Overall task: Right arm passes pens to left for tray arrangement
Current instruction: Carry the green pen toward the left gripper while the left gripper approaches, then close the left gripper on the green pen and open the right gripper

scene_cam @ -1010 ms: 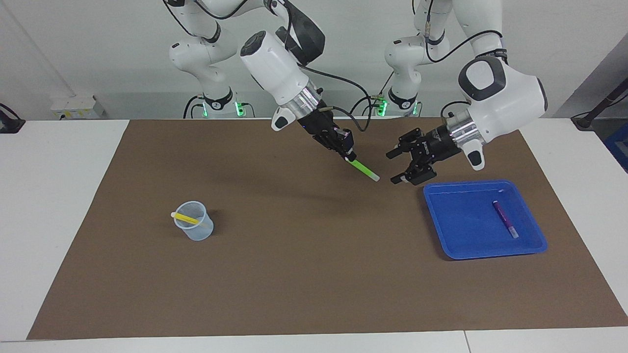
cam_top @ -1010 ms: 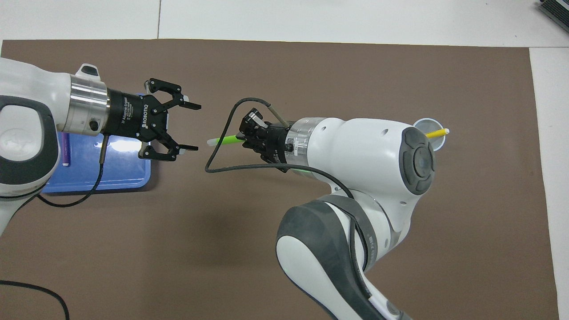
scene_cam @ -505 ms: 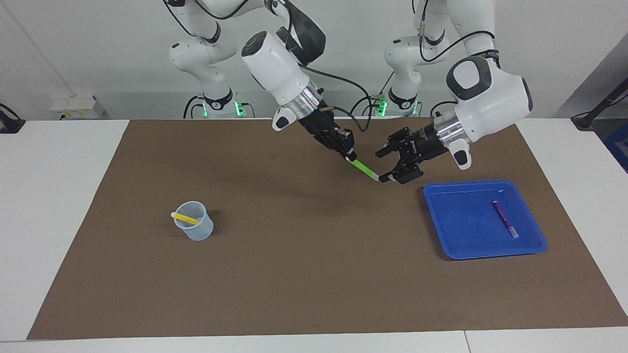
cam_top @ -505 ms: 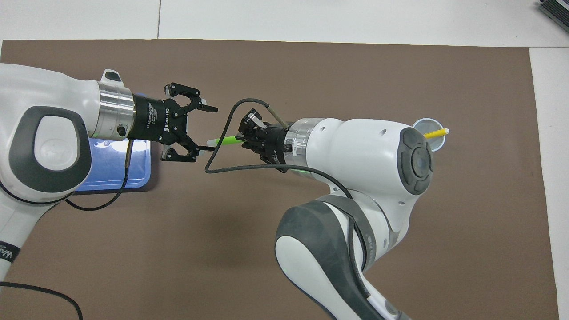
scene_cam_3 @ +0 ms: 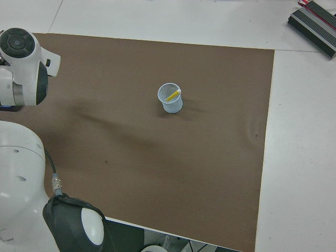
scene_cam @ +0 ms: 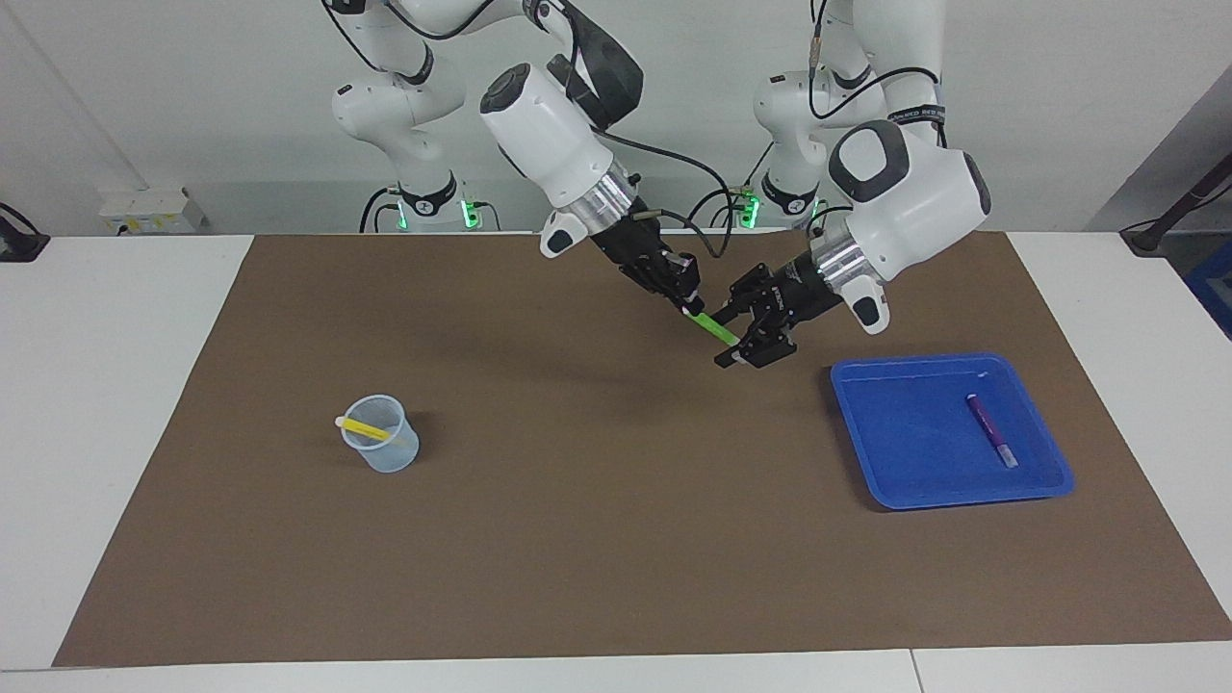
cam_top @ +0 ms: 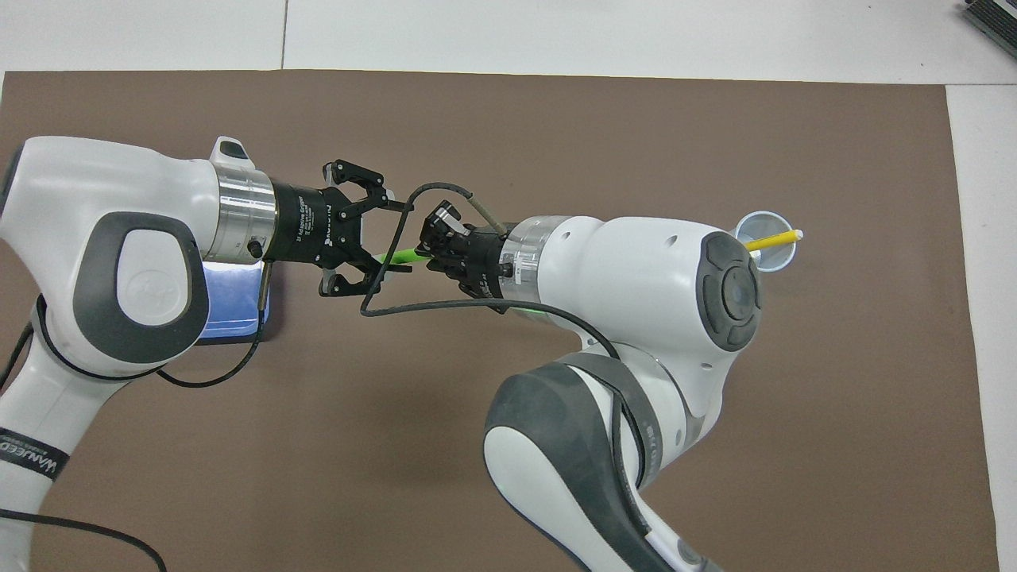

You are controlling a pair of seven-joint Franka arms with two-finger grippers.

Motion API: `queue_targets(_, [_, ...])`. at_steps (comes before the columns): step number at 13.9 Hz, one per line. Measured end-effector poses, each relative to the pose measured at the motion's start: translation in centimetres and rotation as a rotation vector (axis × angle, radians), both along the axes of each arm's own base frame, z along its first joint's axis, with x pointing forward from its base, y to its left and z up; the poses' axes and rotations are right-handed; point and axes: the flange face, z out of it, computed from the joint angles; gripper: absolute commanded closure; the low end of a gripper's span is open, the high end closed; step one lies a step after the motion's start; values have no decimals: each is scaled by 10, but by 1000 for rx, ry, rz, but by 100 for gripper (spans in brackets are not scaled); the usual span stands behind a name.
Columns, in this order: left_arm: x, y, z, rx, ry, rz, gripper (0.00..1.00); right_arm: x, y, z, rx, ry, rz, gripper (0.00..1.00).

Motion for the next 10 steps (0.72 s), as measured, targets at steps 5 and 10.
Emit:
queue_targets(5, [-2,8,-4,6,9,11,46,1,0,-1,0,-1,-2,89])
queue_targets(10, [-2,15,-4,6,23,11,57,1,0,-1,1,-3,-3,89])
